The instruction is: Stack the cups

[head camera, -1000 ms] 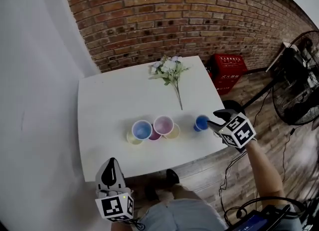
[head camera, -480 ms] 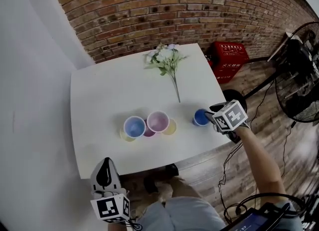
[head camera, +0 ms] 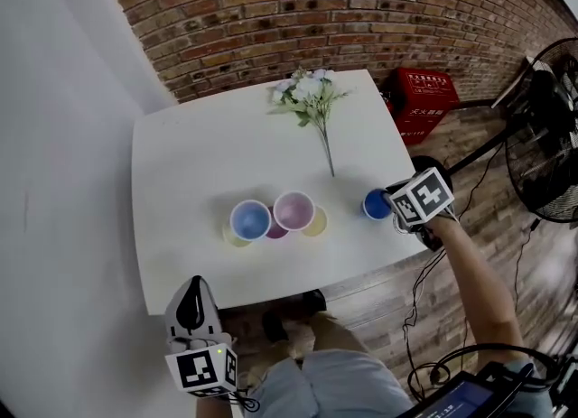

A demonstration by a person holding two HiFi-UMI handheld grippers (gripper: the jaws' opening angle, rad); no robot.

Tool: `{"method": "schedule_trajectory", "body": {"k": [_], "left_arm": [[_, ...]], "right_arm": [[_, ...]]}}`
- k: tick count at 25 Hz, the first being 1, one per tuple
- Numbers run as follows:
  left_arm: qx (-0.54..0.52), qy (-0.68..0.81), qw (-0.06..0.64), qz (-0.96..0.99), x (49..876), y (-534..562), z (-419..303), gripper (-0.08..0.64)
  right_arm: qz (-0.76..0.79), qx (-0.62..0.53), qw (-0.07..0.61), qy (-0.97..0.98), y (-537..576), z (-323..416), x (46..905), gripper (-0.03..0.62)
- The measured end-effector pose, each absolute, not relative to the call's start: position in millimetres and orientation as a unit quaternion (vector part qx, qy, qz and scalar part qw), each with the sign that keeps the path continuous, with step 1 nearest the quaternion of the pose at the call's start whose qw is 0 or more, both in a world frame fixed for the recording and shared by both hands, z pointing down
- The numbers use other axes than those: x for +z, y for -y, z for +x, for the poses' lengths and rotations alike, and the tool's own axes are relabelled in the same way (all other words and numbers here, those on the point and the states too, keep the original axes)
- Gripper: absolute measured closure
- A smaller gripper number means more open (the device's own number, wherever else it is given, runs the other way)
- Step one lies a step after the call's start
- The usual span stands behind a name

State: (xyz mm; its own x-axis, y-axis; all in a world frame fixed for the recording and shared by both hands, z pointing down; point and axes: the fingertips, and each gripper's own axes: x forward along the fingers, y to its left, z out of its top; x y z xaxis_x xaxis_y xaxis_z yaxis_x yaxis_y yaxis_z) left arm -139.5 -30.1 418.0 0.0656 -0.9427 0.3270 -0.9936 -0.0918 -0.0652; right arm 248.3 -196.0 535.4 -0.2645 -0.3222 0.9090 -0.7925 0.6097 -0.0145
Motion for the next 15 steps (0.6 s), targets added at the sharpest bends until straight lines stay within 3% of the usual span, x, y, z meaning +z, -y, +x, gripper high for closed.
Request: {"method": "schedule_trajectory", "body": {"k": [15], "left_arm": [[0.087,0.679,0.065,0.726,385.3,9.6,-153.0,0.551]], "right_arm": [[0.27,0.243,0.431,0.826,188.3,131.8,382.2,0.565]]}}
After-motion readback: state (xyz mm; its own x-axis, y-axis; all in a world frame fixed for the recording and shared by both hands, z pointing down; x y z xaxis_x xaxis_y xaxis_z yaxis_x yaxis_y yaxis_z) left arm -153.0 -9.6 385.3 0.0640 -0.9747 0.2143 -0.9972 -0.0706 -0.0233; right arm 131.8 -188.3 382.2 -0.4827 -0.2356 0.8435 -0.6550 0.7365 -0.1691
